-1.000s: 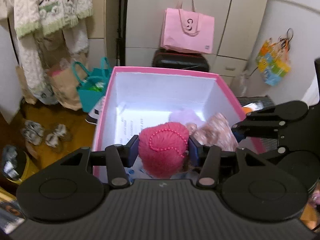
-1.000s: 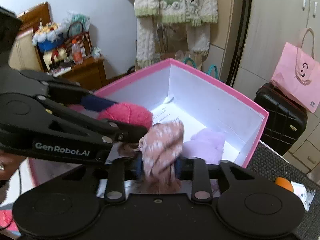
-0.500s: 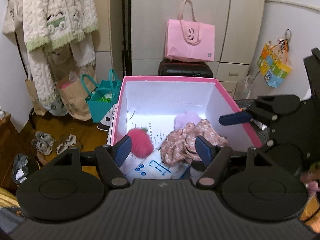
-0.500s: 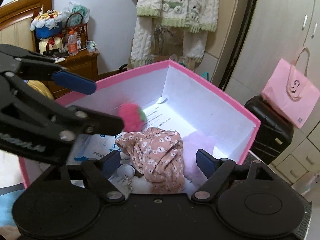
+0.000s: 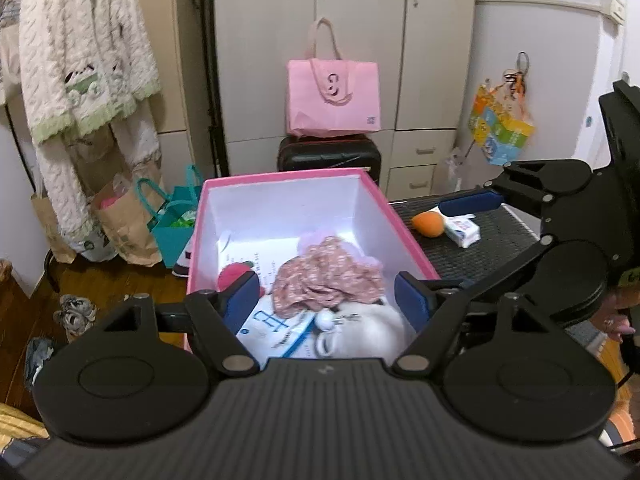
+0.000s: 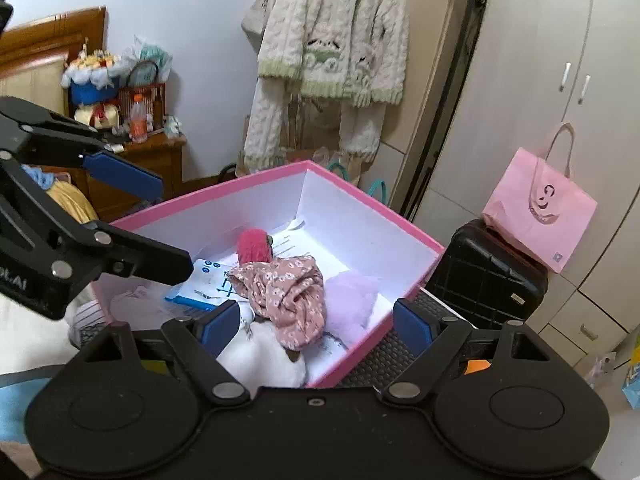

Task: Organize soft objects
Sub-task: 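Carry the pom-pom and floral cloth into the pink box and release both, then move both tools out of the box to the orange sponge and tissue pack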

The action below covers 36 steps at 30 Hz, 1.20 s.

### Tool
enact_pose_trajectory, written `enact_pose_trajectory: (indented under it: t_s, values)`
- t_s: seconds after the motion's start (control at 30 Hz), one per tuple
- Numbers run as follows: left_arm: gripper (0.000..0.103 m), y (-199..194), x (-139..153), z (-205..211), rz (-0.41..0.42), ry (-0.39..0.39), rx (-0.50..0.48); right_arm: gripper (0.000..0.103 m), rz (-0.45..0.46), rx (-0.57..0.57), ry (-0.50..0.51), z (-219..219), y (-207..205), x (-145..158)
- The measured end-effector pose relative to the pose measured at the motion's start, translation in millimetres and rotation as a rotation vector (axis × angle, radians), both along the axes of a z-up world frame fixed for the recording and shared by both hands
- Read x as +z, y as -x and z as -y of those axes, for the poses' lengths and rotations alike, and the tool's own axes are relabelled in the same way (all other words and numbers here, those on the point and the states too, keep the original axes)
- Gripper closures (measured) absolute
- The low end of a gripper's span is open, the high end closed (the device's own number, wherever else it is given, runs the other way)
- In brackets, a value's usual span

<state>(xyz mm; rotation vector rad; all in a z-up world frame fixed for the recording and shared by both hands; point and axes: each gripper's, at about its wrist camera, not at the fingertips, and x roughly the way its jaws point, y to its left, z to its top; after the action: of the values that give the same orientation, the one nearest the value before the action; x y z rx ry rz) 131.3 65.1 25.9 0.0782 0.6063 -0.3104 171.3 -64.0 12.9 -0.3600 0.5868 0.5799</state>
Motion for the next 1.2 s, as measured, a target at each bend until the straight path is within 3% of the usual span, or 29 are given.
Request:
enact_pose_trajectory:
  t_s: [0.3, 0.5, 0.67, 0.9, 1.1, 1.2]
  values:
    - [0.026, 26, 10, 43, 0.06, 0.023, -0.072, 0.014, 0.041, -0.071, -0.108, 72, 34, 6]
    - [0.025, 26, 7, 85, 0.082, 0.033, -0.141, 0.013, 0.062, -0.13, -0.116, 113, 42, -3]
    - [0.025, 16, 4, 116, 0.07, 0.109, -0.155, 0.013, 0.058, -0.179, -0.121, 149, 30, -12]
    - [0.025, 0, -8, 162, 0.11, 0.104, -0.093, 0.013, 0.046, -0.186, -0.141, 185, 2, -33]
    - [0.025, -23, -27, 193, 0.108, 0.083, -0.033, 0.013, 0.069, -0.146, -0.145, 203, -18, -63]
    - [0.025, -39, -42, 203, 0.076, 0.11, 0.004, 0.013, 0.045, -0.137, -0.142, 208, -32, -79]
